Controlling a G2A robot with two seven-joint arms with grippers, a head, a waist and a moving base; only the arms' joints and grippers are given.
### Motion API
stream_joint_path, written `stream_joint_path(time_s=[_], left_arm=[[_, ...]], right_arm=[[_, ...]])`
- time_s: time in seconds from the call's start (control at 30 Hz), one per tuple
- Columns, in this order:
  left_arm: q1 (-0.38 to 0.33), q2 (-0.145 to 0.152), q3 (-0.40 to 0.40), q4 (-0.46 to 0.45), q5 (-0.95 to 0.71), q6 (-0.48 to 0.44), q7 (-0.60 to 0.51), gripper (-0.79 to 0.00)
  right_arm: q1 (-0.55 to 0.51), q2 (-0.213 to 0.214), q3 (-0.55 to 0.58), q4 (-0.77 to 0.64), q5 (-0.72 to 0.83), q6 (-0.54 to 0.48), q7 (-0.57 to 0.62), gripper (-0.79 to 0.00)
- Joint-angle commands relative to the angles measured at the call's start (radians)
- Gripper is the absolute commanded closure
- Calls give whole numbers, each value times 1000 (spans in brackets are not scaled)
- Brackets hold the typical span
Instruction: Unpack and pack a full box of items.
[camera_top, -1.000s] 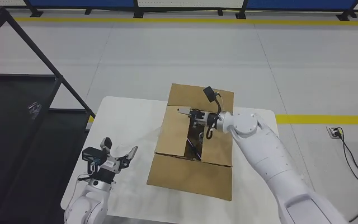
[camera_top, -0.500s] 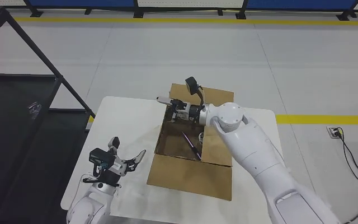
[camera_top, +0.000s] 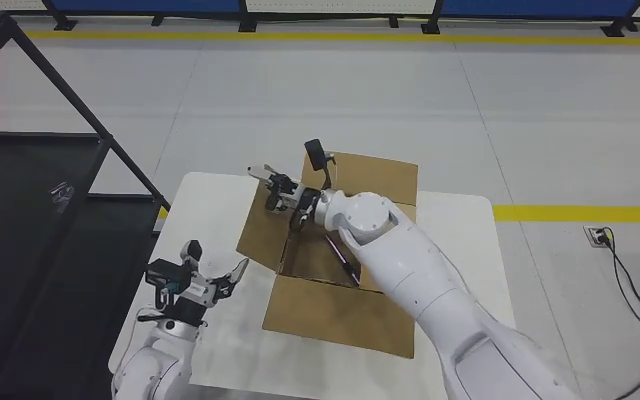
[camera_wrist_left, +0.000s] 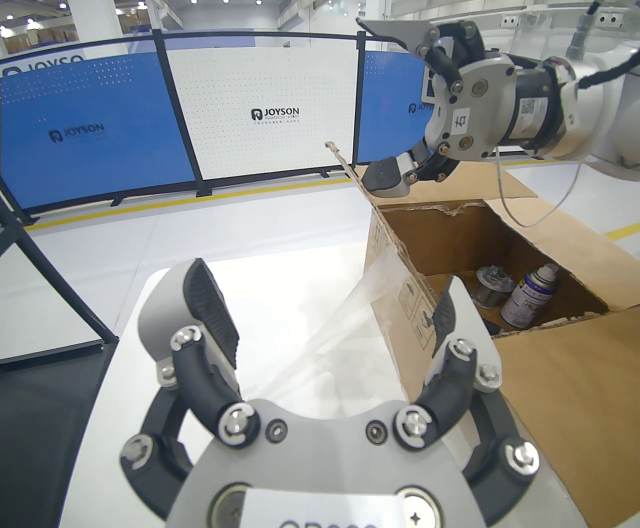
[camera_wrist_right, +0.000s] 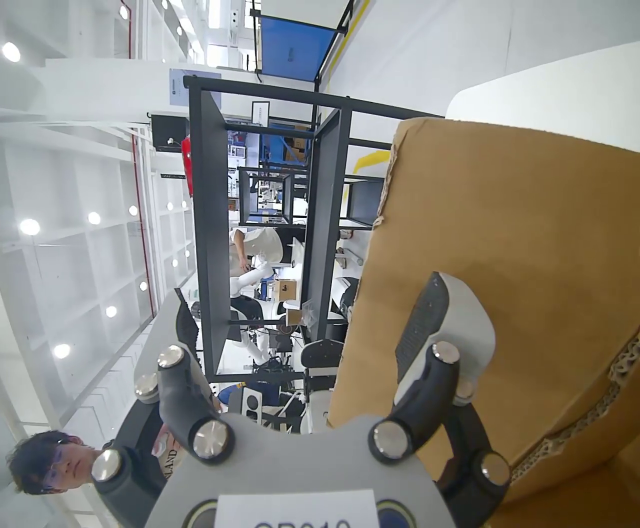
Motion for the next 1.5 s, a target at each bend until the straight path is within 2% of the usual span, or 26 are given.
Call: stream_joint_path(time_s=[0.0, 0.2, 0.37, 0.57, 0.87, 1.1, 1.23, 1.47], left_arm=[[-23, -1, 1, 16, -12, 7, -13, -785], [-91, -6, 21, 83, -27, 30, -51, -785], [-115, -9, 29, 137, -39, 50, -67, -785], [-126, -11, 32, 193, -43, 55, -87, -785], [-147, -14, 43, 245, -56, 55, -91, -785], [-162, -16, 51, 274, -59, 52, -97, -785], [-164, -16, 55, 276, -53, 47, -100, -785], [-160, -16, 52, 271, -48, 49, -102, -785]], right_arm=[[6, -12, -3, 27, 4, -11, 5, -785], [23, -39, 0, 96, 16, -41, 46, -785], [40, -36, 28, 142, 38, -109, 150, -785], [51, -7, 84, 169, 73, -223, 240, -785], [29, 67, 182, 154, 115, -387, 331, -785], [-16, 118, 244, 101, 109, -401, 303, -785], [-32, 146, 250, 86, 25, -372, 264, -785], [-33, 148, 251, 86, 18, -366, 257, -785]])
